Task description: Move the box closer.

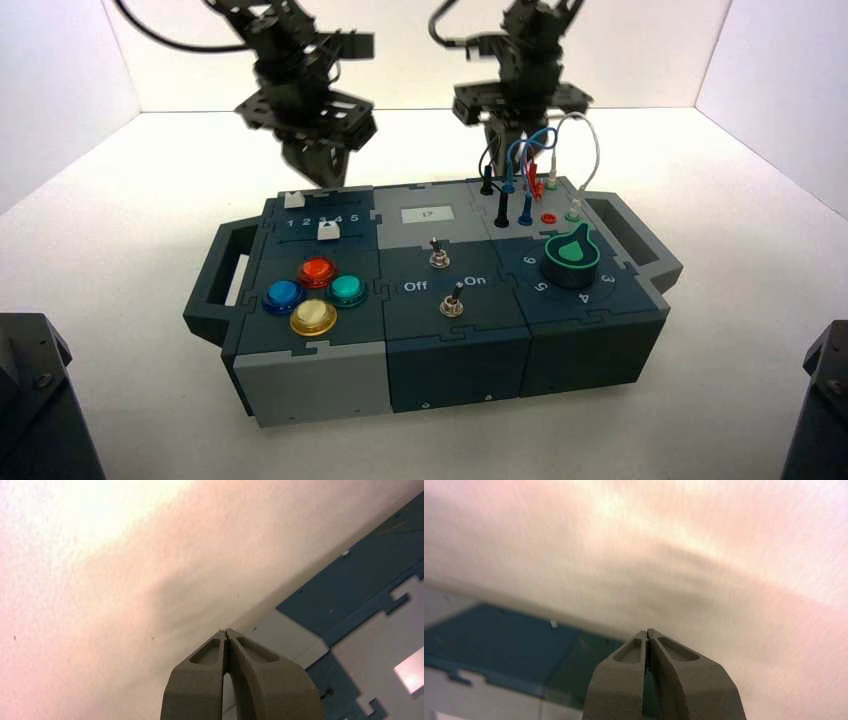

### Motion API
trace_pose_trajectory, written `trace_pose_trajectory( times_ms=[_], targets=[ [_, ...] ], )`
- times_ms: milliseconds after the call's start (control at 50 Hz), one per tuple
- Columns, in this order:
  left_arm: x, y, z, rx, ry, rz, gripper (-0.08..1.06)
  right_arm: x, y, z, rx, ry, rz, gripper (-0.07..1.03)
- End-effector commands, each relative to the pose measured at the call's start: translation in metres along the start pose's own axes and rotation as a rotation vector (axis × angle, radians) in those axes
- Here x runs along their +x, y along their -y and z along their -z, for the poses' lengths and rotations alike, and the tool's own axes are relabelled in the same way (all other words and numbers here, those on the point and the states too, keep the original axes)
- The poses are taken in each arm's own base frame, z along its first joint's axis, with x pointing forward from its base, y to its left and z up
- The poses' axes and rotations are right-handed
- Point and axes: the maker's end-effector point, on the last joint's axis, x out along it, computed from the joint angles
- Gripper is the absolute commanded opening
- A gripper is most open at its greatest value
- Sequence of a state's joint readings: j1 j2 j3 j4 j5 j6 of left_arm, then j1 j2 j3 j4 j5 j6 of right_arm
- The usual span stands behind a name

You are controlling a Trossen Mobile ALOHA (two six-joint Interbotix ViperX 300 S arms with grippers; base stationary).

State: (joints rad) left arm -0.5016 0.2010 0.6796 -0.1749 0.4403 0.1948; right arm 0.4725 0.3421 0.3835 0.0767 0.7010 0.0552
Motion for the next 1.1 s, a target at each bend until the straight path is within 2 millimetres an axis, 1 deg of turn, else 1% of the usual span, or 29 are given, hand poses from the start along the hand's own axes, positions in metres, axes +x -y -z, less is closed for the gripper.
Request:
trace_pose_trajectory(
  times_ms=[20,100,140,240,260,280,300,320,340,400,420,460,540,580,680,740,840,940,960,980,1100],
  targets=[
    [-0.019,0.004,-0.040,0.030,0.079,0.001,-0.03,-0.025,-0.004,-0.029,-0.023,0.087,0.001,-0.02],
    [-0.028,0.005,-0.054,0.040,0.091,0.004,-0.03,-0.042,-0.005,-0.040,-0.037,0.133,0.005,-0.02],
    [-0.034,0.006,-0.060,0.042,0.102,0.005,-0.03,-0.054,-0.005,-0.045,-0.041,0.164,0.007,-0.02],
    [-0.057,0.008,-0.074,0.049,0.154,0.005,-0.03,-0.088,-0.006,-0.050,-0.055,0.243,0.011,-0.02],
    [-0.064,0.007,-0.078,0.048,0.173,0.005,-0.03,-0.092,-0.006,-0.051,-0.056,0.252,0.011,-0.02],
    [-0.066,0.008,-0.078,0.049,0.179,0.003,-0.03,-0.096,-0.006,-0.050,-0.056,0.260,0.010,-0.02],
    [-0.076,0.009,-0.082,0.053,0.204,0.003,-0.03,-0.108,-0.007,-0.050,-0.057,0.289,0.008,-0.02],
    [-0.080,0.008,-0.083,0.052,0.214,0.002,-0.03,-0.116,-0.007,-0.050,-0.059,0.307,0.007,-0.02],
    [-0.086,0.008,-0.084,0.052,0.228,0.001,-0.03,-0.120,-0.007,-0.050,-0.059,0.316,0.006,-0.02],
    [-0.106,0.007,-0.087,0.048,0.272,-0.003,-0.03,-0.143,-0.006,-0.045,-0.063,0.369,0.006,-0.02],
    [-0.114,0.006,-0.087,0.044,0.291,-0.006,-0.03,-0.146,-0.007,-0.044,-0.065,0.376,0.006,-0.02],
    [-0.129,0.003,-0.087,0.038,0.325,-0.011,-0.03,-0.160,-0.006,-0.040,-0.068,0.407,0.009,-0.02],
    [-0.150,-0.003,-0.081,0.023,0.367,-0.022,-0.03,-0.180,-0.003,-0.029,-0.070,0.447,0.011,-0.02],
    [-0.165,-0.007,-0.077,0.011,0.400,-0.030,-0.03,-0.186,-0.003,-0.023,-0.070,0.461,0.010,-0.02],
    [-0.189,-0.013,-0.064,-0.007,0.454,-0.045,-0.03,-0.195,-0.001,-0.004,-0.070,0.475,0.011,-0.02],
    [-0.204,-0.016,-0.054,-0.016,0.490,-0.054,-0.03,-0.196,0.000,0.008,-0.069,0.475,0.009,-0.02],
    [-0.218,-0.017,-0.040,-0.031,0.527,-0.063,-0.03,-0.192,0.003,0.031,-0.066,0.475,0.009,-0.02],
    [-0.225,-0.019,-0.024,-0.057,0.550,-0.067,-0.03,-0.191,0.005,0.051,-0.060,0.493,0.004,-0.02],
    [-0.226,-0.019,-0.021,-0.064,0.553,-0.067,-0.03,-0.192,0.006,0.059,-0.057,0.504,0.002,-0.02],
    [-0.227,-0.018,-0.017,-0.070,0.558,-0.065,-0.03,-0.192,0.006,0.062,-0.055,0.504,0.000,-0.02],
    [-0.228,-0.017,0.001,-0.090,0.571,-0.065,-0.03,-0.194,0.008,0.091,-0.040,0.534,-0.015,-0.02]
  ],
)
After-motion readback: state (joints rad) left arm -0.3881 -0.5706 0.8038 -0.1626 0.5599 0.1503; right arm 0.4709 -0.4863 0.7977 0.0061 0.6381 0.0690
